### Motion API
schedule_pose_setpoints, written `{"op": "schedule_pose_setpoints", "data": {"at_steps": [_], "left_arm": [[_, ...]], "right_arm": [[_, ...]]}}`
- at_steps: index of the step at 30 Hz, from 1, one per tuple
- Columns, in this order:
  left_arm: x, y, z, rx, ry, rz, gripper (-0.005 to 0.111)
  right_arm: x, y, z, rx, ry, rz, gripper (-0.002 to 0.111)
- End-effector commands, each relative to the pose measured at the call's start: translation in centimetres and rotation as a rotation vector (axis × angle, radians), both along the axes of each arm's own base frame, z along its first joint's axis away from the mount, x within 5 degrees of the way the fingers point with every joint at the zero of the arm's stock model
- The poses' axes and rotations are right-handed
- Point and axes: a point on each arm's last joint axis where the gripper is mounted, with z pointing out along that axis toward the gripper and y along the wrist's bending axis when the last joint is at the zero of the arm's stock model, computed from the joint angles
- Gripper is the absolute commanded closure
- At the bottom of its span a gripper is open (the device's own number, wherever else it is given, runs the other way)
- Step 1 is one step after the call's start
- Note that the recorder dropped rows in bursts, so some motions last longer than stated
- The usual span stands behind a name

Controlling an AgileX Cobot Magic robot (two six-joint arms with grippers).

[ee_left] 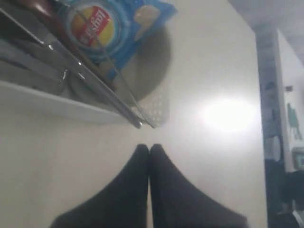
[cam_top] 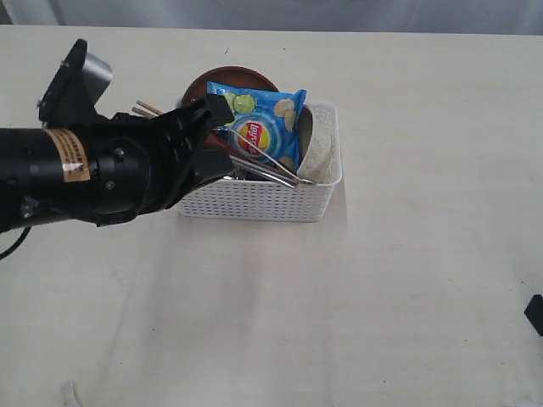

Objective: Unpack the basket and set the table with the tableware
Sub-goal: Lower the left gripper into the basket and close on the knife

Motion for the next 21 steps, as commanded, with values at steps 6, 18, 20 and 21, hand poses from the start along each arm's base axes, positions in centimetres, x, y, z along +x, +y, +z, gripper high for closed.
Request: {"op": "schedule_pose_setpoints", "data": {"at_steps": [6,18,20,21], "left_arm": [[-0.8,0.1,-0.5,-0.347,0.048,0.082,0.107],[0.3,-0.7,-4.3,-0.317,0.147,0.156,0.107],[0.5,-0.7,-4.6,-0.318,0.153,0.175,0.107],[0.5,-0.7,-4.9,-0.315,0.164,0.19,0.107]], "right_arm": [[0.0,0.0,0.0,-0.01,-0.009,0.004,0.108],[0.0,0.0,-0.1,-0.011,-0.007,0.004,0.108],[0.0,0.0,-0.1,-0.011,-0.007,0.004,0.108],[0.0,0.0,-0.1,-0.011,-0.007,0.004,0.108]]}}
